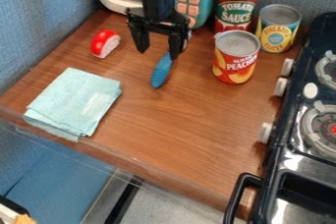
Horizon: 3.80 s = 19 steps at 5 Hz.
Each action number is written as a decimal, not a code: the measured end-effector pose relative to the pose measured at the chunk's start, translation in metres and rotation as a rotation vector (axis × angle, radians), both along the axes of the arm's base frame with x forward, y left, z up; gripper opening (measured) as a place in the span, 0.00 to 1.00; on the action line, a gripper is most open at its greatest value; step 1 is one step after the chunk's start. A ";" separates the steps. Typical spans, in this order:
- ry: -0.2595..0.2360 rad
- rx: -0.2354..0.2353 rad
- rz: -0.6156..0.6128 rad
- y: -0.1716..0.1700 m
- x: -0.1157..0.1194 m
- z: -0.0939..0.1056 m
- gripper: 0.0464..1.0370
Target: Moved the blue spoon to the bottom middle of the table
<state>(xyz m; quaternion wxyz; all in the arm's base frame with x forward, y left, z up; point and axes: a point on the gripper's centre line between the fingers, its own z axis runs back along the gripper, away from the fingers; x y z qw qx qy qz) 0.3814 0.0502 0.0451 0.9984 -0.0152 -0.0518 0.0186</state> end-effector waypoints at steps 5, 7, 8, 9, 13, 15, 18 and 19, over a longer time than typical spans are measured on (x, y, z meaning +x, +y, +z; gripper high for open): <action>0.044 0.034 -0.030 -0.008 -0.004 -0.031 0.23; -0.019 0.011 -0.073 -0.023 -0.025 0.002 0.18; -0.031 0.005 -0.093 -0.034 -0.056 0.008 0.18; 0.037 -0.032 -0.054 -0.044 -0.089 -0.013 0.17; 0.075 -0.093 -0.001 -0.037 -0.112 -0.038 0.47; 0.074 -0.139 0.091 0.006 -0.123 -0.032 0.97; -0.019 -0.180 -0.137 -0.041 -0.119 0.005 0.96; -0.033 -0.143 -0.125 -0.041 -0.120 0.020 0.96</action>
